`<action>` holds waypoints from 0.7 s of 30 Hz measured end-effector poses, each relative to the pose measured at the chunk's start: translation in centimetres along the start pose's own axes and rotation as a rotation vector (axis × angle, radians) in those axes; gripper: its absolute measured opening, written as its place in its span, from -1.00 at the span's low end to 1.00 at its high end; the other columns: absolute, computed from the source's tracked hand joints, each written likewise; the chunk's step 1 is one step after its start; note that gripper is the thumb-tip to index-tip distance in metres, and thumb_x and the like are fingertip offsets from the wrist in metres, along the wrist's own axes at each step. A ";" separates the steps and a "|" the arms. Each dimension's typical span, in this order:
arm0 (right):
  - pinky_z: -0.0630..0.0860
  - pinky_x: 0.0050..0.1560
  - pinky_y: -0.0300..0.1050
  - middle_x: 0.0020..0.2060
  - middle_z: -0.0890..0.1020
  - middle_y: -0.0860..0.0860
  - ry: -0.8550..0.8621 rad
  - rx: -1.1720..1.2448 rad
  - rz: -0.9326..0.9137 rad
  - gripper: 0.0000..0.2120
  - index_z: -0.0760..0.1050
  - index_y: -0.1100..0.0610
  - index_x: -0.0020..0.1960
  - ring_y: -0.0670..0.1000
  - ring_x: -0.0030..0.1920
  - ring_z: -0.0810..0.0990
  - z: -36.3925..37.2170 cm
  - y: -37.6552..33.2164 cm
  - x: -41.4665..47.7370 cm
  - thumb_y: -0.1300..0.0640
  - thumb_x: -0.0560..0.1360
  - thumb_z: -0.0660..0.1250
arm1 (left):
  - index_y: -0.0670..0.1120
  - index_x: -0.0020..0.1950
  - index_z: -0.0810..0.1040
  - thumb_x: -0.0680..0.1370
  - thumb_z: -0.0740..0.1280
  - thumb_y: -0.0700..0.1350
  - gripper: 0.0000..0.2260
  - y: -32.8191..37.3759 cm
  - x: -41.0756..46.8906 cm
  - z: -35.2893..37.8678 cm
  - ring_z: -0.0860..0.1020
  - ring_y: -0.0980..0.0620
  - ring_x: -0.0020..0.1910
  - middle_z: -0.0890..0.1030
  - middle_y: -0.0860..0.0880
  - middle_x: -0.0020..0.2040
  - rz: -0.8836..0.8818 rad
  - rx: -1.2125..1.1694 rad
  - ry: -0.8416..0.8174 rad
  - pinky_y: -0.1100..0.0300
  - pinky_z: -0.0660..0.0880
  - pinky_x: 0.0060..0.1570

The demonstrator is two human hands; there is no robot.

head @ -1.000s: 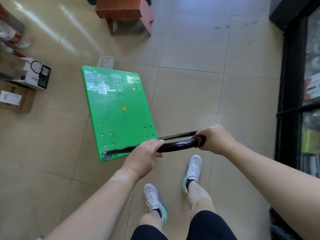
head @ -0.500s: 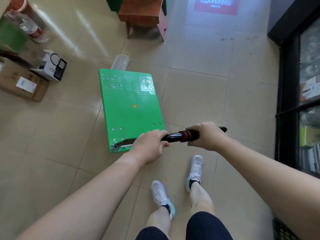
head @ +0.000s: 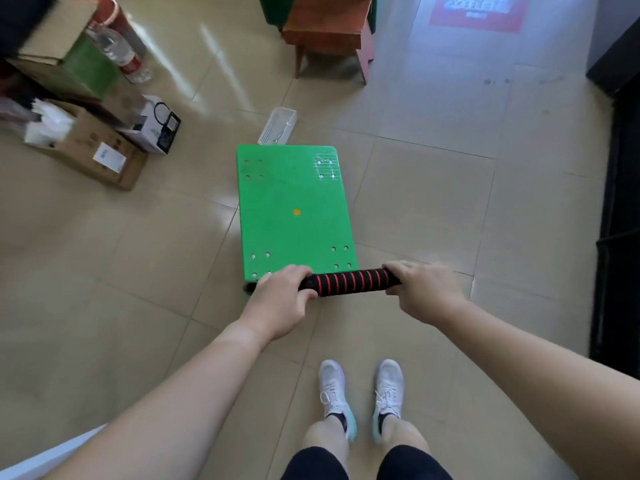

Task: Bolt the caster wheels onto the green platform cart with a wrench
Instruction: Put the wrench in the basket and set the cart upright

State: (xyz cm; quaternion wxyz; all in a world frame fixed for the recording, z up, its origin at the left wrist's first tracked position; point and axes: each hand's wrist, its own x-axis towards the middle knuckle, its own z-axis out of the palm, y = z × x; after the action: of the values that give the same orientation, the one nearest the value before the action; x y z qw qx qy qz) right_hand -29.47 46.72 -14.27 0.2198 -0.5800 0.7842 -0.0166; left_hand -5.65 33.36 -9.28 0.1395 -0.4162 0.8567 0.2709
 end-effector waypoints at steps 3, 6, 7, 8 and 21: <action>0.33 -0.18 -0.12 0.15 0.62 -0.13 0.002 -0.009 -0.003 -0.73 0.42 -0.06 0.27 0.04 0.03 0.64 0.8 -2.9 -0.4 -0.04 0.59 0.26 | -0.02 0.43 0.43 0.69 0.27 -0.08 -0.70 -2.4 -0.3 -0.5 0.51 -0.07 0.22 0.55 0.00 0.21 0.039 0.132 -0.069 -0.01 0.29 0.36; 0.26 -0.16 -0.12 0.14 0.61 -0.12 -0.006 -0.009 0.053 -0.75 0.42 -0.04 0.25 0.02 0.05 0.62 1.2 -4.5 -0.7 -0.04 0.59 0.25 | 0.04 0.46 0.38 0.70 0.24 -0.05 -0.68 -3.8 -0.3 -1.4 0.53 -0.04 0.24 0.58 0.04 0.25 0.125 0.236 -0.127 0.01 0.32 0.31; 0.26 -0.16 -0.13 0.14 0.61 -0.13 -0.008 -0.012 0.067 -0.74 0.42 -0.05 0.26 0.01 0.05 0.62 1.3 -4.8 -1.0 -0.04 0.58 0.25 | 0.06 0.46 0.38 0.70 0.24 -0.04 -0.68 -4.0 -0.3 -1.5 0.53 -0.03 0.24 0.59 0.05 0.24 0.149 0.247 -0.136 0.02 0.33 0.30; 0.26 -0.15 -0.13 0.15 0.60 -0.14 -0.003 -0.022 0.083 -0.73 0.41 -0.06 0.27 0.00 0.06 0.62 1.6 -5.5 -1.2 -0.05 0.58 0.24 | 0.07 0.47 0.38 0.69 0.25 -0.04 -0.67 -4.5 -0.4 -1.8 0.54 -0.02 0.23 0.59 0.06 0.23 0.175 0.241 -0.134 0.03 0.33 0.29; 0.31 -0.07 -0.09 0.15 0.59 -0.11 0.029 -0.044 0.299 -0.81 0.41 -0.02 0.22 0.05 0.08 0.58 3.9 -26.5 1.9 -0.01 0.62 0.21 | 0.16 0.32 0.50 0.64 0.30 -0.15 -0.70 -24.0 -1.9 -7.6 0.56 -0.12 0.13 0.68 0.10 0.11 0.193 0.038 -0.207 0.07 0.46 0.15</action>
State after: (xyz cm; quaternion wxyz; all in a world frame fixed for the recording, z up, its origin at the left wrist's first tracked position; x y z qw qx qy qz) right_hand -4.56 37.17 -10.94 0.1959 -0.4613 0.8650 0.0253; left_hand 14.37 18.04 -10.55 0.2085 -0.2987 0.8788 0.3082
